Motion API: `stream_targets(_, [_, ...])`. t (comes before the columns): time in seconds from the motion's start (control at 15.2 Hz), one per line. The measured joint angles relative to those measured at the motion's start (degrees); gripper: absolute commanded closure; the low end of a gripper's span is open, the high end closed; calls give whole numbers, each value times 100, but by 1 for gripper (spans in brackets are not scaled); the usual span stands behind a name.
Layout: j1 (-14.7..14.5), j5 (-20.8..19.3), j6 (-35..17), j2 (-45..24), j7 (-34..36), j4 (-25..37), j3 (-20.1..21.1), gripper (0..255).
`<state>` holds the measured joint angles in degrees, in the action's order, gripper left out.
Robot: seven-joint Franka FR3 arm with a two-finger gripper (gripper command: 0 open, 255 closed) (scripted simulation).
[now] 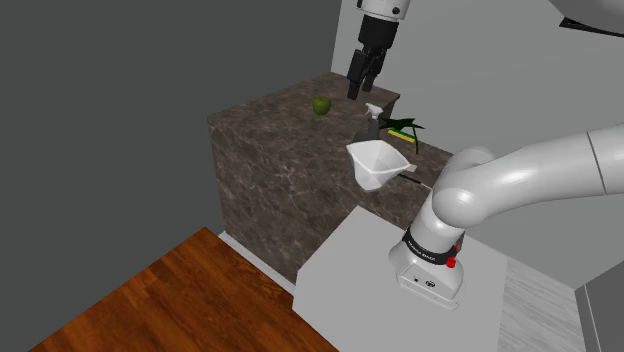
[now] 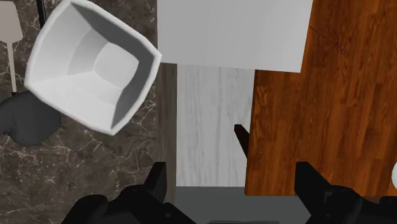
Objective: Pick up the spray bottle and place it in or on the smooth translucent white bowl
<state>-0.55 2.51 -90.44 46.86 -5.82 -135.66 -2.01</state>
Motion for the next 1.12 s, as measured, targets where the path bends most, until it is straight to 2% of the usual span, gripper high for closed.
stream_targets(0.13, [18,-39,-41,-2,-54,-41,-46,0])
stream_targets(0.33, [128,-277,-237,-87,-389,-158,-341,0])
stream_targets(0.79, [413,-871,-890,-515,-1274,-347,-1148,0])
stream_targets(1.12, [566,-1195,-1346,-1002,-1898,-247,-1731,0])
